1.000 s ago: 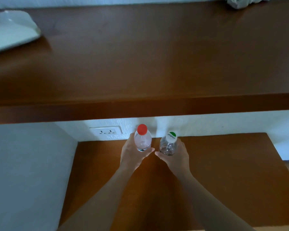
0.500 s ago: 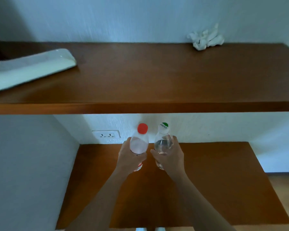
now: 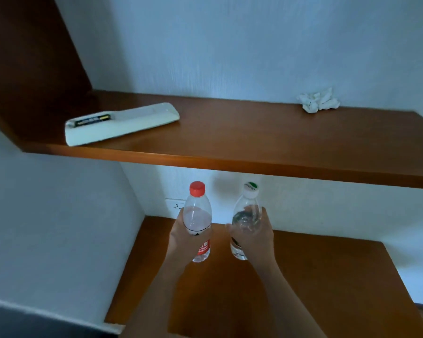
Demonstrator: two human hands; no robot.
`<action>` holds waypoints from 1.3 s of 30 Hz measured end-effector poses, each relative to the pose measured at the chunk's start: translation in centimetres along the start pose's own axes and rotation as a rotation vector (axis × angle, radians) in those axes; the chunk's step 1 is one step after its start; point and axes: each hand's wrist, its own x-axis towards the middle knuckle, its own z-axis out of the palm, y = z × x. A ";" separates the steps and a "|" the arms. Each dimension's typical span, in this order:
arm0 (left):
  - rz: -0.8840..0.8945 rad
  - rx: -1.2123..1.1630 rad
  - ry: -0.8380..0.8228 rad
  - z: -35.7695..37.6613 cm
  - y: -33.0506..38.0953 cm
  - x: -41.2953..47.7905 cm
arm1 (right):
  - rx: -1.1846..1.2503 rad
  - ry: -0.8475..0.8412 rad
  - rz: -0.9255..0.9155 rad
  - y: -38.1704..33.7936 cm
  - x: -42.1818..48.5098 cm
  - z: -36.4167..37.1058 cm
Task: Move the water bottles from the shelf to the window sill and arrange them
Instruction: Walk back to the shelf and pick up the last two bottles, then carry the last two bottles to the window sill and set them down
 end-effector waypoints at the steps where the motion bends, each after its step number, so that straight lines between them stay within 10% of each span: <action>1: -0.005 -0.009 0.032 -0.8 -0.1 -0.3 | 0.010 -0.004 -0.017 -0.2 0.1 0.6; 17: -0.092 -0.067 0.629 -9.1 -1.6 -11.9 | 0.119 -0.733 -0.222 -4.2 -4.6 8.1; 39: -0.522 -0.149 1.830 -11.1 -5.6 -51.0 | 0.194 -1.833 -0.688 -6.6 -39.9 12.3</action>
